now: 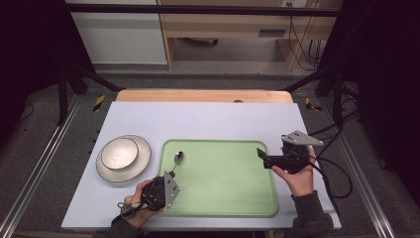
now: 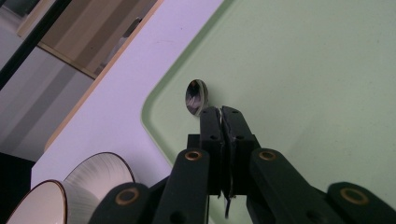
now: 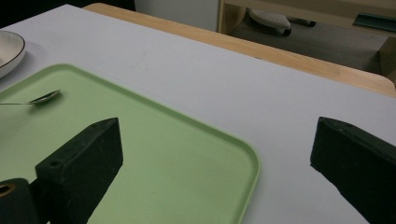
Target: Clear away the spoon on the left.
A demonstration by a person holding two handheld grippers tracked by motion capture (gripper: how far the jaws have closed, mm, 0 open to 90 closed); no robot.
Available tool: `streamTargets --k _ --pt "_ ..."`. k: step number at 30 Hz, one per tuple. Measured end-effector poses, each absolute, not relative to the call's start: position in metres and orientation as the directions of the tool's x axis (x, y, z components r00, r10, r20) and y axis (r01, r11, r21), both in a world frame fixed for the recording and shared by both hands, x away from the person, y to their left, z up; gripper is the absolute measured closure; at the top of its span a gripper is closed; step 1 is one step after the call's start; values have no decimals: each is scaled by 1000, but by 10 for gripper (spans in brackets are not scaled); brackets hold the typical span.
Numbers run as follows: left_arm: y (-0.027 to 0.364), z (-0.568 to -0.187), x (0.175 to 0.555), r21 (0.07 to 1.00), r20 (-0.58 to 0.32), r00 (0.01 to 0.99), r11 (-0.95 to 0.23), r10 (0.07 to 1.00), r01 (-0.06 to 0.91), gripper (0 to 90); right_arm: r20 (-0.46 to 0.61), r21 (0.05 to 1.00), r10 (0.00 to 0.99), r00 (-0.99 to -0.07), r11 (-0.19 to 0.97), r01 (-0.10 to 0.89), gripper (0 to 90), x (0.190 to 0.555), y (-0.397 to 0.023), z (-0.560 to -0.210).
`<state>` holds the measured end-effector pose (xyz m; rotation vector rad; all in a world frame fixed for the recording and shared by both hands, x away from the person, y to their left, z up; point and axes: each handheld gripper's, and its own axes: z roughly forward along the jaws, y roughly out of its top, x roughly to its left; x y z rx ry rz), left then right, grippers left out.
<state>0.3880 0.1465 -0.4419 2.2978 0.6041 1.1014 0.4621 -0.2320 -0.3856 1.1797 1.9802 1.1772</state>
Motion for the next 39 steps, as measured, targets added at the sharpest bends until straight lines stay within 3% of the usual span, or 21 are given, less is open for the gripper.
streamTargets --k 39 --pt "139 -451 385 544 597 653 -834 466 98 770 -19 881 884 -467 236 410 27 462 -231 -385"
